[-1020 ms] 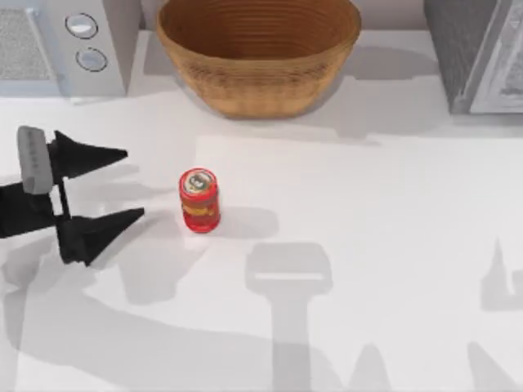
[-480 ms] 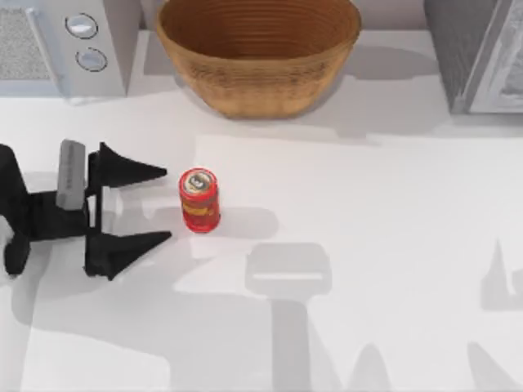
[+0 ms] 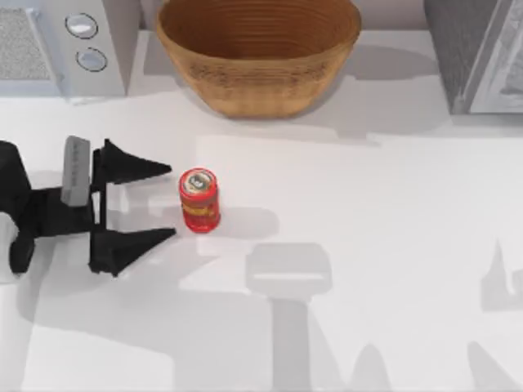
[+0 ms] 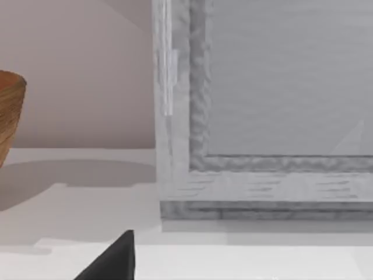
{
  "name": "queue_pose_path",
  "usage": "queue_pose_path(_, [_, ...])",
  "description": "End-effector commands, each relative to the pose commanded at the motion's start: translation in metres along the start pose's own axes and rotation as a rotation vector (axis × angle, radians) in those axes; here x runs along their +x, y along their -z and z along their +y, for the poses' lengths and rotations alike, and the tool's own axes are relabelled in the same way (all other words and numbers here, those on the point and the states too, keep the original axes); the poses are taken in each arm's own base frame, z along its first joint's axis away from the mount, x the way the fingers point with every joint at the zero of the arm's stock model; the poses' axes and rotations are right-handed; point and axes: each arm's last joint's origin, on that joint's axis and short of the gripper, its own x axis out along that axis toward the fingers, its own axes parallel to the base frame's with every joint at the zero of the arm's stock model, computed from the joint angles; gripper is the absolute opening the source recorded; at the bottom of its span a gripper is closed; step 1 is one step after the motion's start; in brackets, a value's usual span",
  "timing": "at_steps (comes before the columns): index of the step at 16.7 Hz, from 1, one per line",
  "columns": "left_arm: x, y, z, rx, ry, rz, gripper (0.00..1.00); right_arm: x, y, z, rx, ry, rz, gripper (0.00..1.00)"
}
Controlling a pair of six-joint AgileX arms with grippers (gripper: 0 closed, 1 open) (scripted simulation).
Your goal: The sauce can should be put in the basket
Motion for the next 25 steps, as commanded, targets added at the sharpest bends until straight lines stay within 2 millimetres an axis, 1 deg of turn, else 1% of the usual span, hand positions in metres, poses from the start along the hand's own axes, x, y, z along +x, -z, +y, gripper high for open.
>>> queue_pose_path(2, [0.012,-0.002,0.004,-0.003,0.0,0.001,1.0,0.0,0.0,0.0,0.0,0.0,0.0,1.0])
queue_pose_path(4, [0.032,-0.003,0.004,-0.003,0.0,0.001,1.0,0.0,0.0,0.0,0.0,0.0,0.0,1.0])
queue_pose_path(6, [0.055,-0.001,0.0,-0.003,0.001,0.0,1.0,0.0,0.0,0.0,0.0,0.0,0.0,1.0])
queue_pose_path(7, [0.062,0.001,-0.002,-0.003,0.001,0.0,1.0,0.0,0.0,0.0,0.0,0.0,0.0,1.0])
queue_pose_path(8, [0.065,0.003,-0.003,-0.003,0.001,-0.001,1.0,0.0,0.0,0.0,0.0,0.0,0.0,1.0])
queue_pose_path(11, [0.065,0.003,-0.003,-0.003,0.001,-0.001,1.0,0.0,0.0,0.0,0.0,0.0,0.0,1.0])
queue_pose_path(24, [0.065,0.003,-0.003,-0.003,0.001,-0.001,0.02,0.0,0.0,0.0,0.0,0.0,0.0,1.0])
queue_pose_path(25, [0.065,0.003,-0.003,-0.003,0.001,-0.001,0.0,0.0,0.0,0.0,0.0,0.0,0.0,1.0])
